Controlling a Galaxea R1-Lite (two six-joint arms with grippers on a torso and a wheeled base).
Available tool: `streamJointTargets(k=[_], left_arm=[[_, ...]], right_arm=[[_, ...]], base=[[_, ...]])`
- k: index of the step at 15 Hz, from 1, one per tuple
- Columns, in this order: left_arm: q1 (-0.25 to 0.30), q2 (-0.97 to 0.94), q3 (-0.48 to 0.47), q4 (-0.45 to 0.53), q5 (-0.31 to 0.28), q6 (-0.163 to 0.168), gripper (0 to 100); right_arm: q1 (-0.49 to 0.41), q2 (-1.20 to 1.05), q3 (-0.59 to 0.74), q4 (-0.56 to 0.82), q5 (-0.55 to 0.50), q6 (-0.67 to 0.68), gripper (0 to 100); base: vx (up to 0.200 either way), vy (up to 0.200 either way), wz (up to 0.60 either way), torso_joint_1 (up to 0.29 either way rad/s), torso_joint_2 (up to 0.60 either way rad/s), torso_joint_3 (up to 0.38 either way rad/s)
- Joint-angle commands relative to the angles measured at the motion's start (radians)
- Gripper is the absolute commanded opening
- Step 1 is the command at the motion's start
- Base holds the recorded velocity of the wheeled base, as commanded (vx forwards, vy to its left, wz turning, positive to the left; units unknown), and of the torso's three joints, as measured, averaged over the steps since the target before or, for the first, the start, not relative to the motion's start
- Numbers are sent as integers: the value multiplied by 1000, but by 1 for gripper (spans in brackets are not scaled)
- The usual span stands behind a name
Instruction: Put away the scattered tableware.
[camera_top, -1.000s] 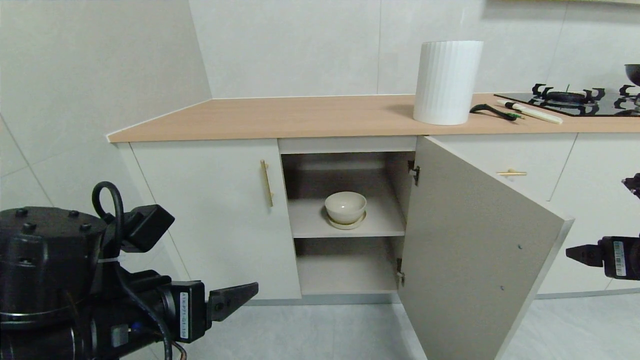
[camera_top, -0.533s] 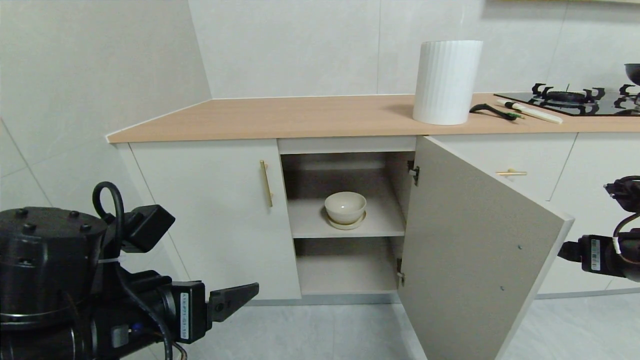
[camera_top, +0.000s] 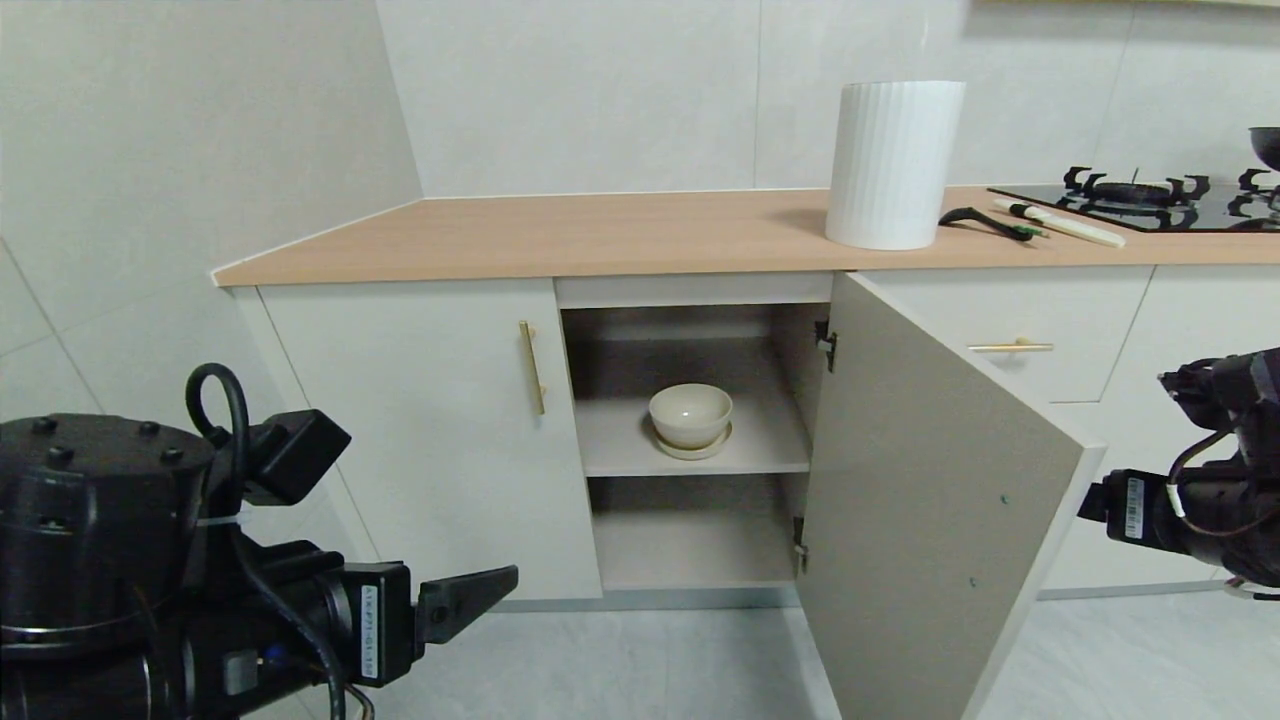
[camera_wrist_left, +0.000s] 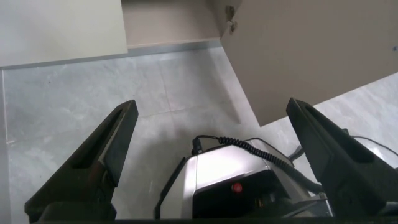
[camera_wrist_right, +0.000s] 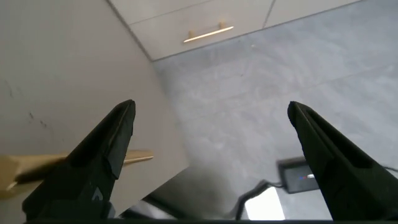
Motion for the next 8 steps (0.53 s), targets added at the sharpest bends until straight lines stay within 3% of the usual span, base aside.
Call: streamJointTargets(k=[1, 5, 8], left_arm=[[0, 2, 0, 1, -1, -1, 100], [0, -2, 0, -1, -3, -1, 100], [2, -1, 4, -1, 5, -1, 100]], right_arm=[[60, 31, 1, 0, 0, 36, 100], [218, 59, -29, -34, 11, 74, 100], [317, 128, -113, -68, 91, 39, 100]], base=[[0, 0, 0, 0, 0, 0], [0, 0, 0, 0, 0, 0], [0, 0, 0, 0, 0, 0]])
